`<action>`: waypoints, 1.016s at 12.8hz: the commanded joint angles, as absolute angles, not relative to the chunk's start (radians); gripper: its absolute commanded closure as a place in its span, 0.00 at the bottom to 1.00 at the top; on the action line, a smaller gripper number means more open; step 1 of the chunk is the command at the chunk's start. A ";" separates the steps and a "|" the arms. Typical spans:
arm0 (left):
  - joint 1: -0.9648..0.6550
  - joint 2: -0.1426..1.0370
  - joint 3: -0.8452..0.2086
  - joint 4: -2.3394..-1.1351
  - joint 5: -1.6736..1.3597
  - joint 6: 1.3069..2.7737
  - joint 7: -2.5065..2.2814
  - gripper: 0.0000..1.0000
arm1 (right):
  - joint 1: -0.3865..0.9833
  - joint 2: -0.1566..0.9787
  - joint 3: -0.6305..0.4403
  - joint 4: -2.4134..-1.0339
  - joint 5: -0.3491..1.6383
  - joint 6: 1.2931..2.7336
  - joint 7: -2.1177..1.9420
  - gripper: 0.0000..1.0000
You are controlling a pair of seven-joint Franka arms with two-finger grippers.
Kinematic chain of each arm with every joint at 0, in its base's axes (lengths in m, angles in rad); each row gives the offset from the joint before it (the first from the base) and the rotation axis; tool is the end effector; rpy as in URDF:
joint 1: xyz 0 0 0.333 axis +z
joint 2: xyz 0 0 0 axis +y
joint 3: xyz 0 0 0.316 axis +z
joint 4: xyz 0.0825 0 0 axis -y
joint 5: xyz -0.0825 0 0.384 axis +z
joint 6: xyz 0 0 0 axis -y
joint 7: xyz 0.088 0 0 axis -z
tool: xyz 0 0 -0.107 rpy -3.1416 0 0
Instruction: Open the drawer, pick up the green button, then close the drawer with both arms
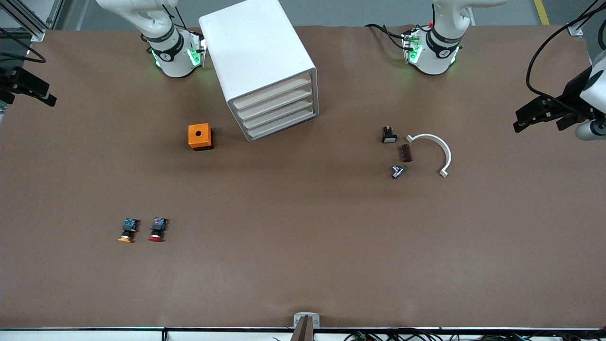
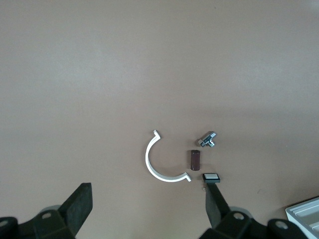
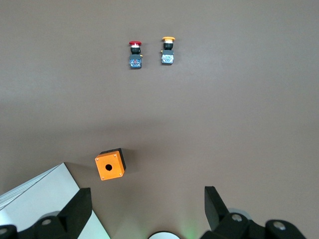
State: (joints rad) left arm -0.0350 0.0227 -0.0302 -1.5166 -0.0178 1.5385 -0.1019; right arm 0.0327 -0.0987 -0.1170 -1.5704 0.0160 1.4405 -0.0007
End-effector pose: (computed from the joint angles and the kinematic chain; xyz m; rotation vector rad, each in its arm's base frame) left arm 0.5575 -0.0381 0.6346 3.1227 0.0564 -0.0036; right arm 0.5078 -0.0446 0.6657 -3.1100 0.1261 0.0477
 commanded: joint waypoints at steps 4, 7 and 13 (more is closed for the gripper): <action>-0.035 0.015 -0.029 -1.509 -0.012 1.531 -0.081 0.00 | 0.023 -0.135 -0.109 -1.605 0.011 1.465 -0.032 0.00; -0.034 0.020 -0.026 -1.513 -0.014 1.529 -0.094 0.00 | 0.023 -0.137 -0.109 -1.606 -0.006 1.463 -0.034 0.00; -0.031 0.142 -0.025 -1.513 -0.015 1.543 -0.092 0.00 | 0.025 -0.144 -0.106 -1.611 -0.020 1.466 -0.032 0.00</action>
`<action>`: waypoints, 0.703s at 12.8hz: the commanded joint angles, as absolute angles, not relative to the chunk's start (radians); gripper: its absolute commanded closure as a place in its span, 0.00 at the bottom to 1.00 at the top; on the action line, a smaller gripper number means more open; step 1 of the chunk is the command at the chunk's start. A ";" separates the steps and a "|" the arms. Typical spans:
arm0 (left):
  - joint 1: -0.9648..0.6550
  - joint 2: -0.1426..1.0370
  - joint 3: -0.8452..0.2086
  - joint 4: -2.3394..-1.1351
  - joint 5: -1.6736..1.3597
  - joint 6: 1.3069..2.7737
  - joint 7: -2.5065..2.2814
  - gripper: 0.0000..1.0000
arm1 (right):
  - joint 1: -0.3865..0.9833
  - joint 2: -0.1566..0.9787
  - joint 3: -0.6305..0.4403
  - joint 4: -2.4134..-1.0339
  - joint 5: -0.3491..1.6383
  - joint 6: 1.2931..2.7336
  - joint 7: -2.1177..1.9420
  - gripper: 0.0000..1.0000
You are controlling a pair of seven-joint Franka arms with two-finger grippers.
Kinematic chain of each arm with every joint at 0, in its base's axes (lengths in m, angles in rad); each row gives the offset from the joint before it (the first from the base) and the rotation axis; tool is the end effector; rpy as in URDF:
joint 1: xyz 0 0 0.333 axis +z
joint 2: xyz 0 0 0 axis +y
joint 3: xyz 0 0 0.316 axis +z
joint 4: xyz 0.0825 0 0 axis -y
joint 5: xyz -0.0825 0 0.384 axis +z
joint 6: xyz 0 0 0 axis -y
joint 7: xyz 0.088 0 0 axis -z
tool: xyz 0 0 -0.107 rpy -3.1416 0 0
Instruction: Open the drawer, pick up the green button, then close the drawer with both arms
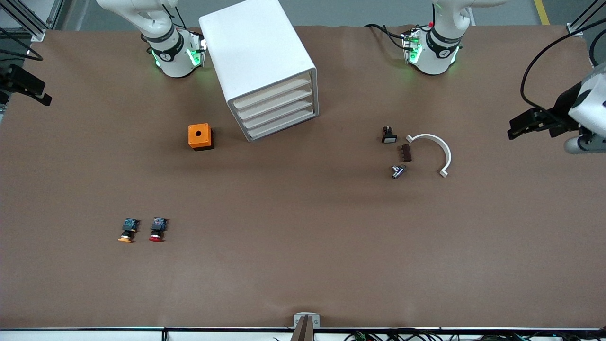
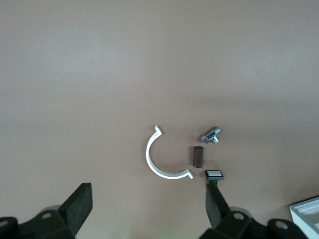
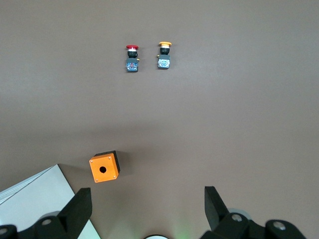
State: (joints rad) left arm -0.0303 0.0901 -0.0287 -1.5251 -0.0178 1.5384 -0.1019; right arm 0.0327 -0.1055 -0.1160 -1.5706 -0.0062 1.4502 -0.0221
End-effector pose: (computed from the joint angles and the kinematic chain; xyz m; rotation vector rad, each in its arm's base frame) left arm 0.5763 -0.0353 0.5923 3.1243 0.0672 -0.1222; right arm 0.5064 -0.0468 0.6698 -3.1332 0.0958 0.0239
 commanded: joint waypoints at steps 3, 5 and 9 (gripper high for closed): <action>-0.052 0.234 -0.026 -1.513 -0.006 1.543 -0.104 0.00 | 0.023 -0.172 -0.106 -1.650 -0.014 1.492 -0.032 0.00; -0.067 0.293 -0.034 -1.513 -0.011 1.557 -0.107 0.00 | 0.023 -0.178 -0.106 -1.657 -0.011 1.499 -0.032 0.00; -0.165 0.400 -0.034 -1.477 -0.018 1.557 -0.277 0.00 | 0.021 -0.178 -0.104 -1.655 -0.003 1.496 -0.029 0.00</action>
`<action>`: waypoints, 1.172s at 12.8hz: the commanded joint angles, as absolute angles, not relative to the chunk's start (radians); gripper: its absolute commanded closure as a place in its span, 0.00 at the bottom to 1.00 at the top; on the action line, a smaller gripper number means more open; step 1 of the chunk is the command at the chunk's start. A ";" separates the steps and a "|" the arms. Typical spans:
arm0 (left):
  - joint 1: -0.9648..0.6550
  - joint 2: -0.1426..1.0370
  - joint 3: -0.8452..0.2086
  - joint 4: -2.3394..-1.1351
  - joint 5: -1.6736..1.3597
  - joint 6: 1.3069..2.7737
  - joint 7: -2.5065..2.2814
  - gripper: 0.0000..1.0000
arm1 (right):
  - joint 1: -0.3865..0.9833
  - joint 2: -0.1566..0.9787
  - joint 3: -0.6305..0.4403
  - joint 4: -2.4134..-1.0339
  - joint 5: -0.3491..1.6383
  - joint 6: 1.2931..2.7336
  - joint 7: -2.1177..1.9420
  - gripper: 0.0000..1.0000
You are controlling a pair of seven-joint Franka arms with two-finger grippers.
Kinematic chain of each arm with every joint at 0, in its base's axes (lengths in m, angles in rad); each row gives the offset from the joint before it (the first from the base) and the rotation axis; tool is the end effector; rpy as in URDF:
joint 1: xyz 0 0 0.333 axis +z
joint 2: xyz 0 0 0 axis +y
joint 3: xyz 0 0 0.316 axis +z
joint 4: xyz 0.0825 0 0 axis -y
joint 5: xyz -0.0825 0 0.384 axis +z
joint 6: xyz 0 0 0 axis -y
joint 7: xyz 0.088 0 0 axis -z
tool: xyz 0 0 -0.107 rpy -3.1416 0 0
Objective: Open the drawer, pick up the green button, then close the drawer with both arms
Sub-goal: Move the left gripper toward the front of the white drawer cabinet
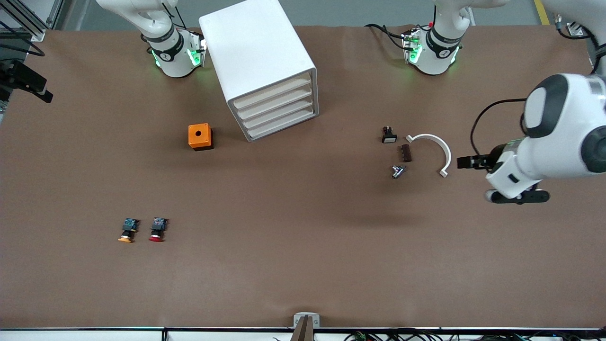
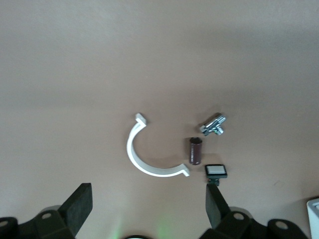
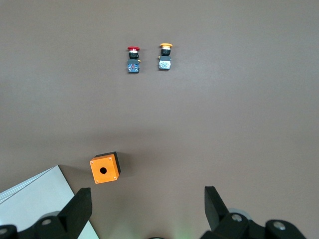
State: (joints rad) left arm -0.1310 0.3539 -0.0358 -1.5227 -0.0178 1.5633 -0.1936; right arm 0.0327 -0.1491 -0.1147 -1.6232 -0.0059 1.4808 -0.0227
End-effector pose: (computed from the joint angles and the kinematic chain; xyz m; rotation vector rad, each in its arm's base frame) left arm 0.6200 -0.1036 0.4351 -3.0769 -0.0458 0.4863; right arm 0.4958 -0.0465 0.6700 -3.1294 0.0918 -0.0099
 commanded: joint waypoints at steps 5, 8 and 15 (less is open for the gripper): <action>-0.256 0.497 -0.034 -1.434 -0.167 1.555 -0.665 0.00 | 0.021 -0.178 -0.104 -1.654 0.017 1.491 -0.023 0.00; -0.299 0.577 -0.034 -1.385 -0.306 1.557 -1.057 0.00 | 0.023 -0.178 -0.103 -1.652 0.017 1.491 -0.026 0.00; -0.397 0.725 -0.052 -1.365 -0.599 1.548 -1.696 0.00 | 0.025 -0.178 -0.104 -1.652 0.017 1.493 -0.032 0.00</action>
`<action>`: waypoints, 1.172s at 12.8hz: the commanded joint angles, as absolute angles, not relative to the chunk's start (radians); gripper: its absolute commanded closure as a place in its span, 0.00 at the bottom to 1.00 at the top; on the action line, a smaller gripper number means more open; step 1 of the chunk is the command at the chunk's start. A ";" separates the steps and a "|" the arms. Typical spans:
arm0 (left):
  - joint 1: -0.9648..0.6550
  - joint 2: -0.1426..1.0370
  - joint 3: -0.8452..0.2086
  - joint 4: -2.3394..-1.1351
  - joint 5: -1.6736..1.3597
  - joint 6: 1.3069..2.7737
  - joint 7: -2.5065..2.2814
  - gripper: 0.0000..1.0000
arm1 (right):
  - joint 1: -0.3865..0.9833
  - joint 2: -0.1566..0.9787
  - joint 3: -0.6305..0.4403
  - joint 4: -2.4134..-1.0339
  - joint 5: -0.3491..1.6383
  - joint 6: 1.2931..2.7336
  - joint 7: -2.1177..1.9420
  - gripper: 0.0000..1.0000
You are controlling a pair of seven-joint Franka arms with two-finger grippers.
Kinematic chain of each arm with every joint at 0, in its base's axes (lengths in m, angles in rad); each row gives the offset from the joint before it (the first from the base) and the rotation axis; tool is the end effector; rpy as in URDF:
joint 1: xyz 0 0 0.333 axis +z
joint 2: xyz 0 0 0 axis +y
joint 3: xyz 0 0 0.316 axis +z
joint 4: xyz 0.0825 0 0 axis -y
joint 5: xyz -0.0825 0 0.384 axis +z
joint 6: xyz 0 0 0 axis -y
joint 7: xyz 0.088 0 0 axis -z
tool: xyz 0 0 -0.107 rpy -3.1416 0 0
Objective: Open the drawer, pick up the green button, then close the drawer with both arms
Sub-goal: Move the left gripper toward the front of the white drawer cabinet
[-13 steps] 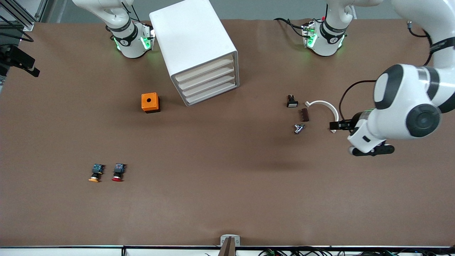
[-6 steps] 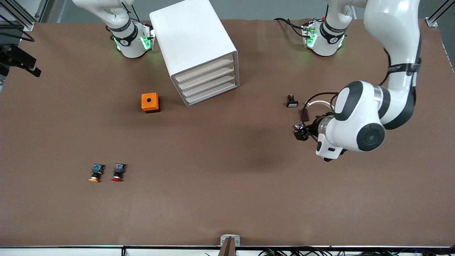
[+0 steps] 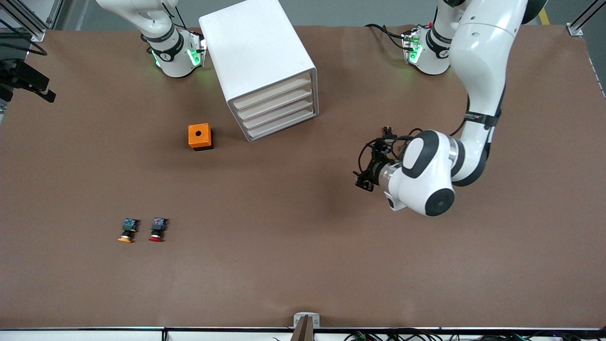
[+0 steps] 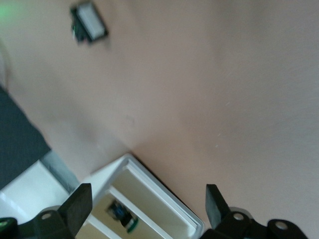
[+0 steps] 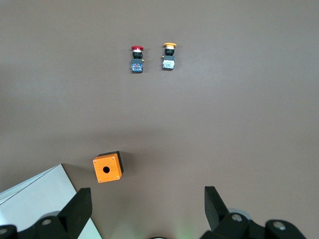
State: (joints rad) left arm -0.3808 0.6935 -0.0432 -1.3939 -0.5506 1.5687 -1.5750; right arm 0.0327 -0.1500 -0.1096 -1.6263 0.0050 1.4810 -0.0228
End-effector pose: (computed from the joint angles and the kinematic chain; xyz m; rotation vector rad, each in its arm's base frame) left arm 0.5915 -0.3227 0.2844 -2.2397 -1.7071 1.1099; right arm 0.4959 -0.0425 0.6691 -3.1194 0.0818 -0.0076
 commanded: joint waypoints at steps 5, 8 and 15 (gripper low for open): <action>-0.419 0.840 -0.136 -1.362 -0.750 1.548 -1.986 0.00 | 0.025 -0.175 -0.104 -1.655 0.017 1.499 -0.032 0.00; -0.423 0.888 -0.192 -1.362 -0.772 1.548 -2.043 0.00 | 0.023 -0.176 -0.104 -1.654 0.017 1.497 -0.034 0.00; -0.477 0.957 -0.207 -1.365 -0.876 1.548 -2.166 0.28 | 0.025 -0.176 -0.104 -1.654 0.012 1.493 -0.035 0.00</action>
